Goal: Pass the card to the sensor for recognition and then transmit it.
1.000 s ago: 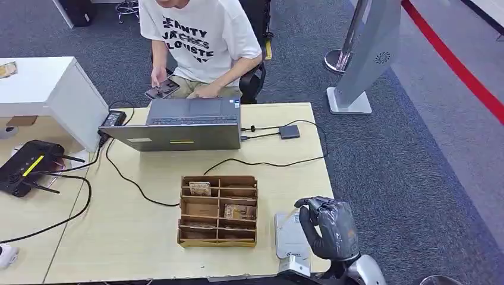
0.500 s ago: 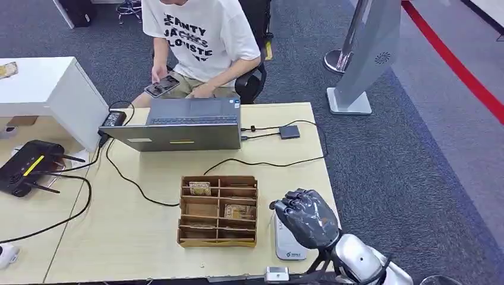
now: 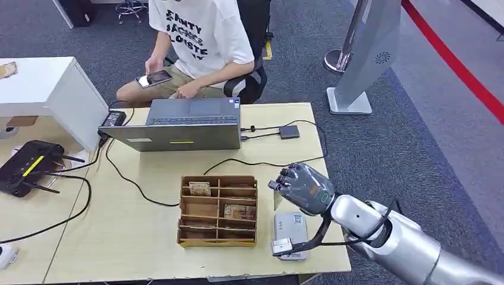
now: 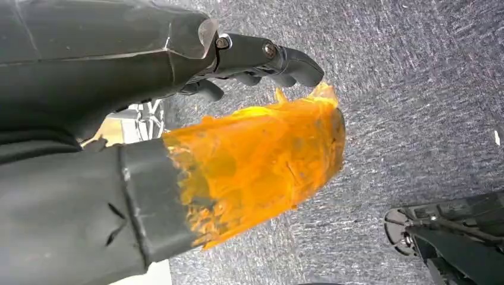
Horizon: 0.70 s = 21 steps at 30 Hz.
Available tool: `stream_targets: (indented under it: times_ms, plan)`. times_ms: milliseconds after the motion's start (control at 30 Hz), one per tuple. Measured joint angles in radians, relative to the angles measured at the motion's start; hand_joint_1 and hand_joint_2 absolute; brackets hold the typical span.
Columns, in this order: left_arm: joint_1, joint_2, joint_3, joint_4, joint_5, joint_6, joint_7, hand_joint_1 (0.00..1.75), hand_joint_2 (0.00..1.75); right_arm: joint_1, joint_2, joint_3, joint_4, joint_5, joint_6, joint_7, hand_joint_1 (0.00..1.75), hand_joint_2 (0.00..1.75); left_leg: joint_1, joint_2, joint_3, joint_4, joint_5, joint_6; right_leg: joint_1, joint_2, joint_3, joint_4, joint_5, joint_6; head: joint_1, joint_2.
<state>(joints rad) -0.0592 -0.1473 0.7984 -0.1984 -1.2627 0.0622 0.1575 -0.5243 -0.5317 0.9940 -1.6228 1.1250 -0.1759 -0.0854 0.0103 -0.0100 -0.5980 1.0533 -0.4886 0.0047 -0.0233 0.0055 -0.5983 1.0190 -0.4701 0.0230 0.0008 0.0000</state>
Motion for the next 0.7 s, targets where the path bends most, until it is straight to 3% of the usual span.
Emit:
stream_targets:
  times_ms: [500, 700]
  plan:
    - [0.0, 0.0, 0.0, 0.0, 0.0, 0.0, 0.0, 0.0, 0.0, -0.069, -0.039, 0.073, 0.005, 0.001, 0.002, 0.0, 1.75, 1.75, 0.0, 0.0, 0.0, 0.0, 0.0, 0.0, 0.0, 0.0, 0.0, 0.0, 0.0, 0.0, 0.0, 0.0]
    - [0.0, 0.001, 0.0, 0.0, 0.003, -0.003, -0.001, 0.0, 0.0, -0.12, -0.073, 0.11, 0.004, 0.011, 0.046, 0.006, 1.75, 1.75, 0.0, 0.0, 0.0, 0.0, 0.0, 0.0, 0.0, 0.0, 0.0, 0.0, 0.0, 0.0, 0.0, 0.0]
